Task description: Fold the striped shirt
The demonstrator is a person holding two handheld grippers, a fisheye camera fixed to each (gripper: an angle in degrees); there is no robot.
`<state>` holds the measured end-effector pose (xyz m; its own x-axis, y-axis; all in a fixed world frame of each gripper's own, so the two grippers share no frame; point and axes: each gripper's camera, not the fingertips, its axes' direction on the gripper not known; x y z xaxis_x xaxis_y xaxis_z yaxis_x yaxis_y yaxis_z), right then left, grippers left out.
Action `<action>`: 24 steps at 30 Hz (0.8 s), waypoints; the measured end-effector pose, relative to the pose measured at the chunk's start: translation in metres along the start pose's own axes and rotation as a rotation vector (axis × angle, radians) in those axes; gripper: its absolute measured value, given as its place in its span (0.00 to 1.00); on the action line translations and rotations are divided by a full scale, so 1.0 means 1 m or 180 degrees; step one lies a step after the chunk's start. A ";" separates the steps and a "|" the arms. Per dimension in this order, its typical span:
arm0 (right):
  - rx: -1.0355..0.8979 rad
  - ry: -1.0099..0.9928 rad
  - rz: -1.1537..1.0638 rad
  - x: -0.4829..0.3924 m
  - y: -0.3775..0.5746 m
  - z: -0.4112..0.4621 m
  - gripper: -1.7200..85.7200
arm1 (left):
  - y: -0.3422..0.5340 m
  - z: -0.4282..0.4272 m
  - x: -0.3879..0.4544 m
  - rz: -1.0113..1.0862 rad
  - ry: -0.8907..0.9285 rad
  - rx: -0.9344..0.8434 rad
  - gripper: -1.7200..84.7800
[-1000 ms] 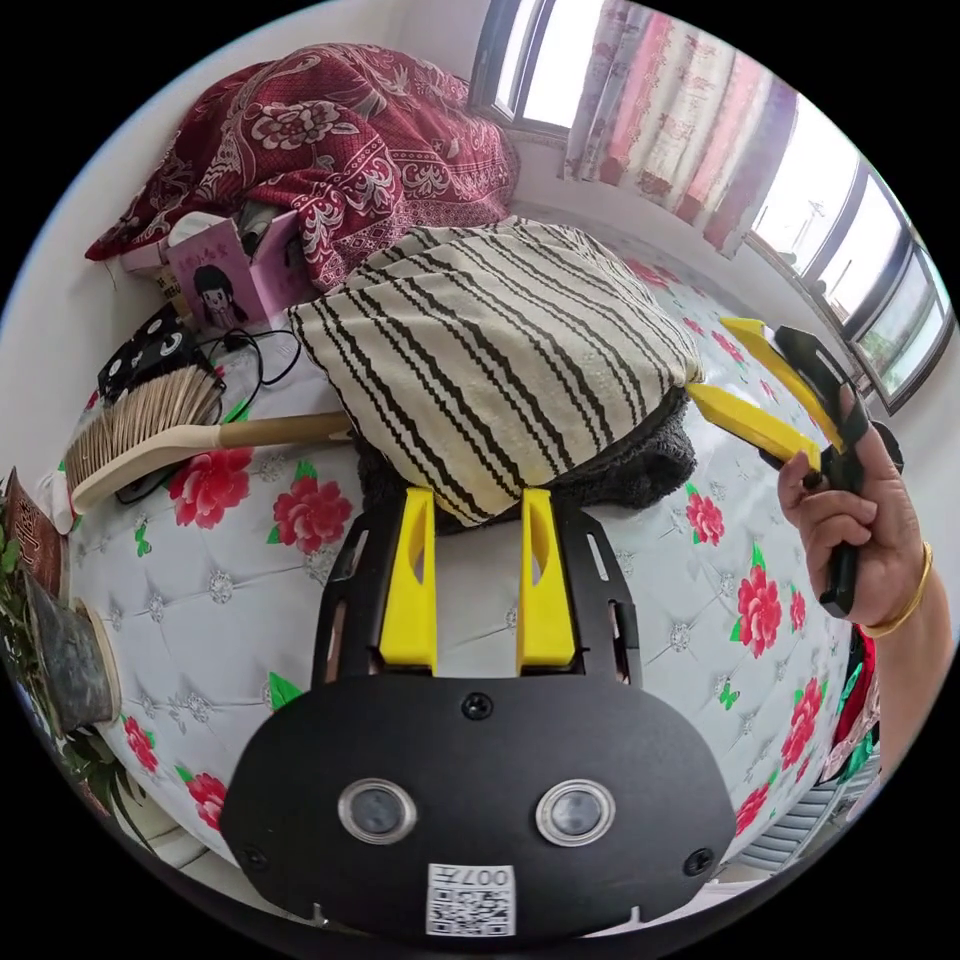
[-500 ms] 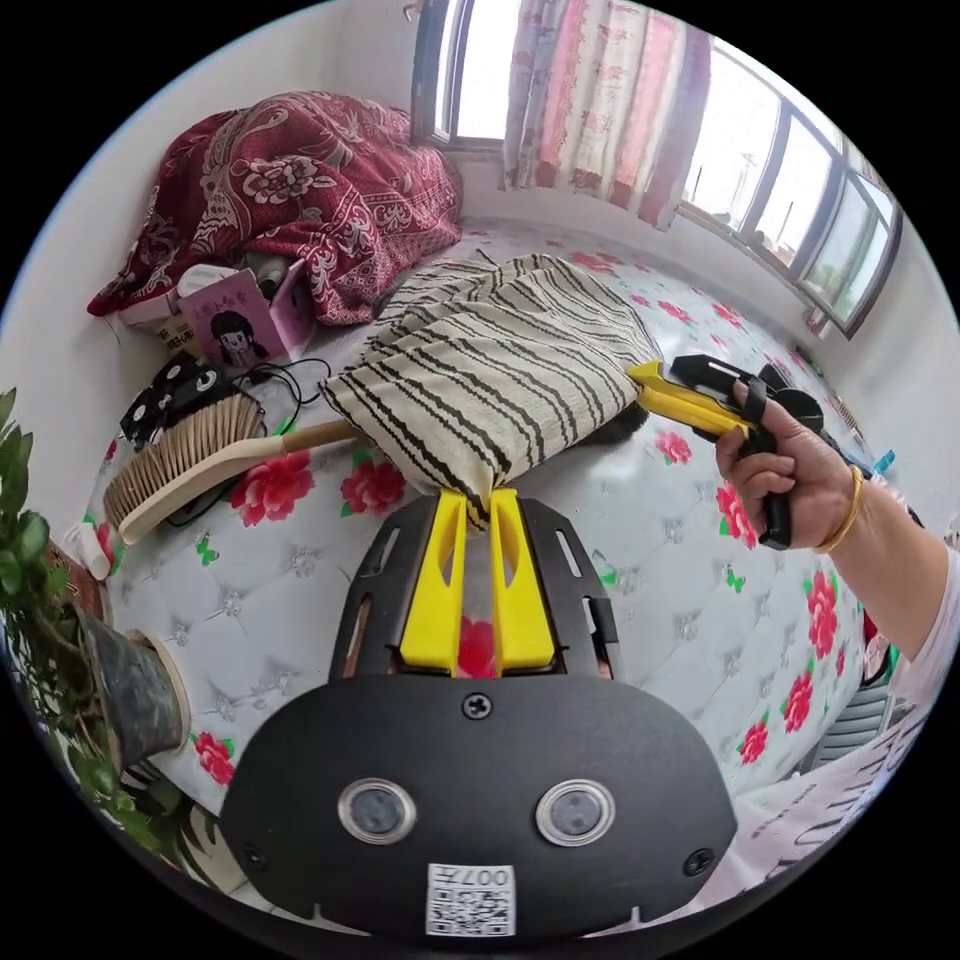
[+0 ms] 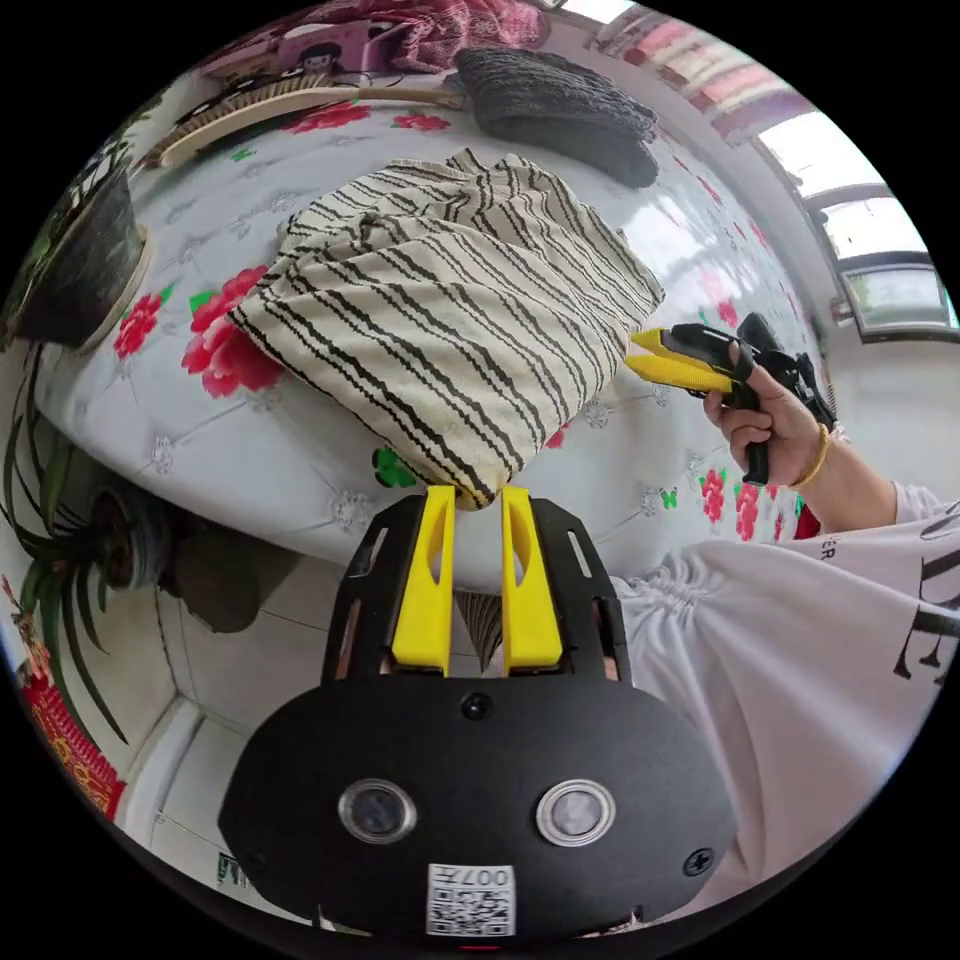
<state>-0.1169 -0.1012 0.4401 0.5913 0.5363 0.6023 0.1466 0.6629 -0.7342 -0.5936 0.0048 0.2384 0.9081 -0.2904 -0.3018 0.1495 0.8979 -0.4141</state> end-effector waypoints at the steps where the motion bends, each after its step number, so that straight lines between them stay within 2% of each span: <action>1: 0.0214 0.0040 -0.0013 -0.001 0.000 -0.021 0.05 | 0.007 -0.010 -0.006 -0.0046 -0.0055 0.0111 0.11; 3: 0.0488 0.0151 -0.0036 -0.005 -0.006 -0.046 0.05 | 0.007 -0.027 -0.009 -0.0014 -0.0219 0.0334 0.10; 5: 0.0714 0.0206 -0.0064 -0.014 -0.021 -0.061 0.06 | -0.009 -0.047 0.003 0.0243 -0.0379 0.0780 0.10; 7: 0.0787 0.0254 -0.0109 -0.024 -0.035 -0.059 0.07 | -0.030 -0.047 0.016 0.0478 -0.0405 0.0992 0.10; 9: 0.0759 0.0357 -0.0162 -0.035 -0.052 -0.046 0.07 | -0.052 -0.030 0.026 0.0544 -0.0433 0.1038 0.11; 13: 0.0724 0.0614 -0.0325 -0.073 -0.093 -0.015 0.07 | -0.070 0.028 0.015 -0.0035 -0.0378 0.0795 0.12; 15: 0.0643 0.0781 -0.0434 -0.092 -0.112 0.001 0.07 | -0.063 0.032 0.015 -0.0073 -0.0366 0.0942 0.12; 19: 0.0435 0.0977 -0.0698 -0.143 -0.164 0.052 0.06 | -0.064 0.034 0.025 0.0025 -0.0762 0.0967 0.12; 24: 0.0024 0.1162 -0.1098 -0.222 -0.227 0.143 0.07 | -0.079 0.025 -0.006 -0.0384 -0.1058 0.1060 0.12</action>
<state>-0.3949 -0.2956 0.5181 0.7485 0.0685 0.6596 0.3774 0.7739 -0.5085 -0.6005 -0.0561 0.2946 0.9442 -0.3263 0.0447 0.3293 0.9371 -0.1156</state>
